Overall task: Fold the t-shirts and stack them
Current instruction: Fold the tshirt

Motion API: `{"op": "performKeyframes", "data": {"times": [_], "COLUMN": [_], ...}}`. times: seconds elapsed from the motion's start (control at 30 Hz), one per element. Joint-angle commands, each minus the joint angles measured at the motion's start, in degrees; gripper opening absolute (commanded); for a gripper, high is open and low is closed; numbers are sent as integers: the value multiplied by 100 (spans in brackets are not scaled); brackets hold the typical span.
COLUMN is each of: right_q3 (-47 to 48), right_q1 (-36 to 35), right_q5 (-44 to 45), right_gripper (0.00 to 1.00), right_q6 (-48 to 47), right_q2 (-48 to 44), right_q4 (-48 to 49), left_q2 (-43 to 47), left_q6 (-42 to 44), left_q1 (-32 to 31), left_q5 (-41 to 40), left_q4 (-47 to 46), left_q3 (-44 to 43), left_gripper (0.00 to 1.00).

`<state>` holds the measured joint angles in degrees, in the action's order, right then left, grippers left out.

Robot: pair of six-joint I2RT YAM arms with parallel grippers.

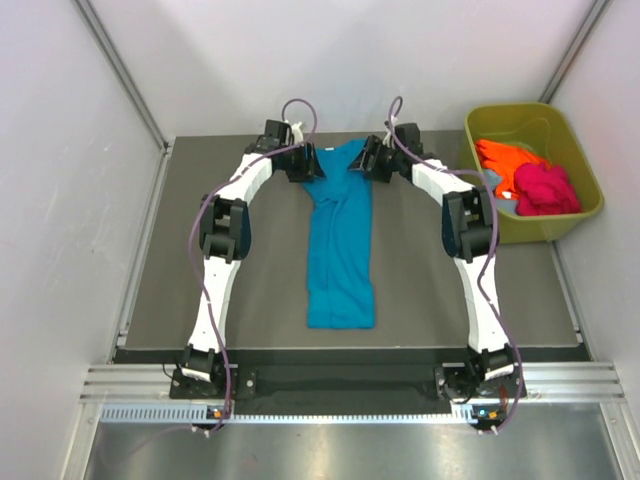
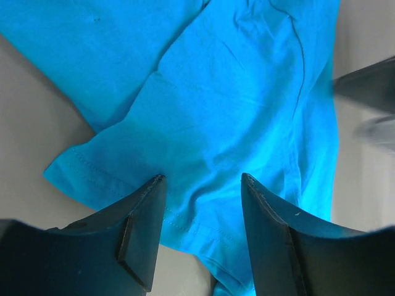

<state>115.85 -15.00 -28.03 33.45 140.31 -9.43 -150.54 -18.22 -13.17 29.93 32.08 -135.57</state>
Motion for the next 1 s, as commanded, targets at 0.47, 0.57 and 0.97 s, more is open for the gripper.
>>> {"op": "performKeyframes", "data": {"times": [0.47, 0.57, 0.97], "right_q3": [710, 798, 1360], "right_q1": [68, 112, 261], "right_q5": [377, 474, 913], "right_gripper": [72, 72, 73], "right_q6": [601, 671, 399], "right_q2": [1051, 1112, 1376], "right_q4": [99, 143, 424], "left_q2": [-1099, -1231, -1355], "left_q6": [2, 29, 353], "left_q1": [-1, 16, 42], "left_q5": [-1033, -1288, -2105], "left_q4": [-974, -1246, -2591], "left_q3": [-1041, -1164, -1367], "left_gripper": [58, 57, 57]}}
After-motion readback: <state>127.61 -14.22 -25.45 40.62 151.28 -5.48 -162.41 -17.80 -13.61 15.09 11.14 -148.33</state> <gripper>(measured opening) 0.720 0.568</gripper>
